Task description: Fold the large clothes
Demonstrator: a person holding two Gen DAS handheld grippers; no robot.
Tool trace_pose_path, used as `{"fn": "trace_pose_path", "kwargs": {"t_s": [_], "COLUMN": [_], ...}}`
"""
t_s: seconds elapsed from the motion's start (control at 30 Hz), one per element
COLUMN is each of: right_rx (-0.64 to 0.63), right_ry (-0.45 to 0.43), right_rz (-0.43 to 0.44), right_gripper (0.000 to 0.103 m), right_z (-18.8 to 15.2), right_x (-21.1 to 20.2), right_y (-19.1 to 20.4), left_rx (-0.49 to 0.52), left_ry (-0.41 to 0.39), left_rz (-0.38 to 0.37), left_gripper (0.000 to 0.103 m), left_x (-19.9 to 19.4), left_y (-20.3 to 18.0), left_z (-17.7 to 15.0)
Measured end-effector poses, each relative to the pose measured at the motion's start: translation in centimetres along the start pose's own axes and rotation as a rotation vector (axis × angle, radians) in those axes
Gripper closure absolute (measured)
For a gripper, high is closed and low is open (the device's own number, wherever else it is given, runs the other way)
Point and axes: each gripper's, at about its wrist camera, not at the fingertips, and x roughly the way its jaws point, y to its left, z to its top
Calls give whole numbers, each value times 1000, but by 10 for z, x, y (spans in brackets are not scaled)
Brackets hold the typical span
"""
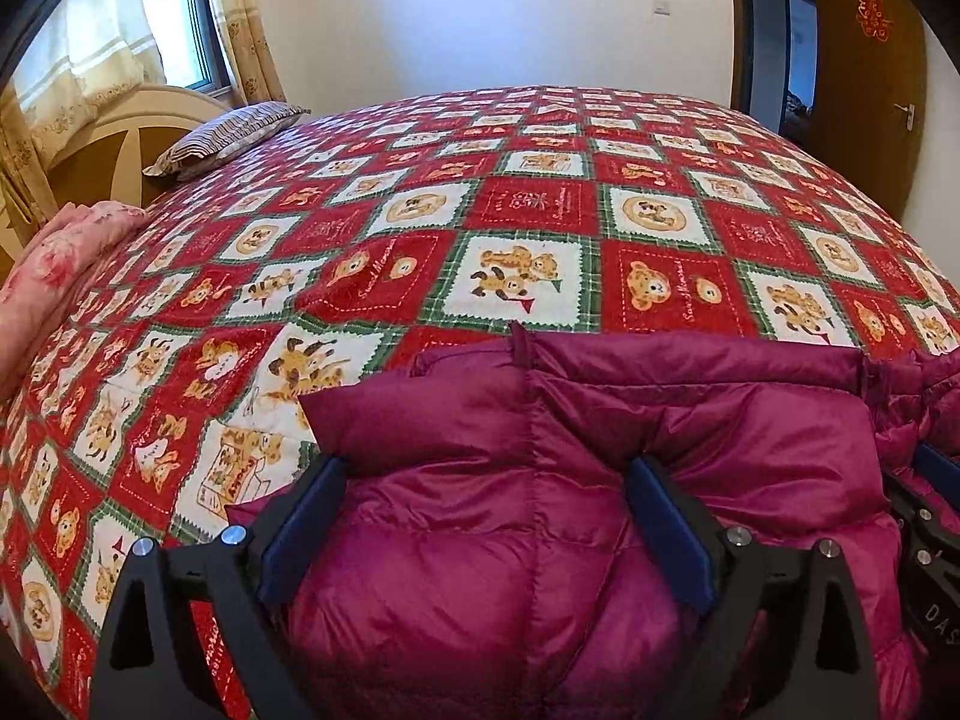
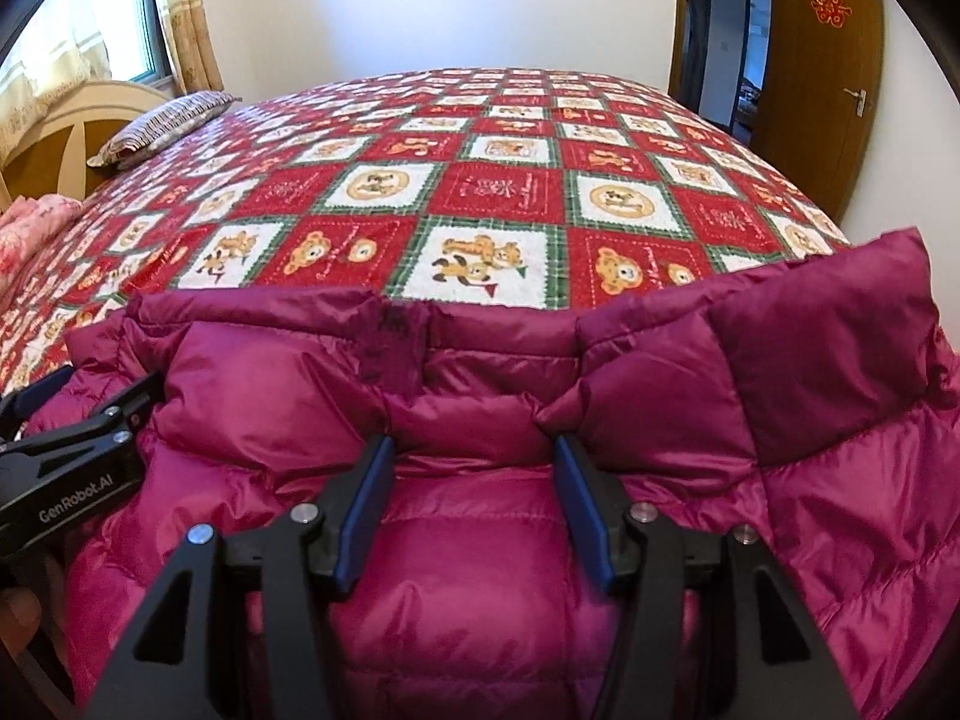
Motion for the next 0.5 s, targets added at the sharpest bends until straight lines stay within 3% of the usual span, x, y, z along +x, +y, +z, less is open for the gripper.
{"fn": "trace_pose_path", "kwargs": {"t_s": [0.5], "right_rx": [-21], "right_ry": [8], "right_rz": [-23], "right_gripper": [43], "right_z": [0], "right_x": [2], "right_y": [4], "left_rx": [9], "left_ry": [0], "left_rz": [16], "left_gripper": [7], "left_x": [1], "left_y": [-1], "left_z": [-1]}}
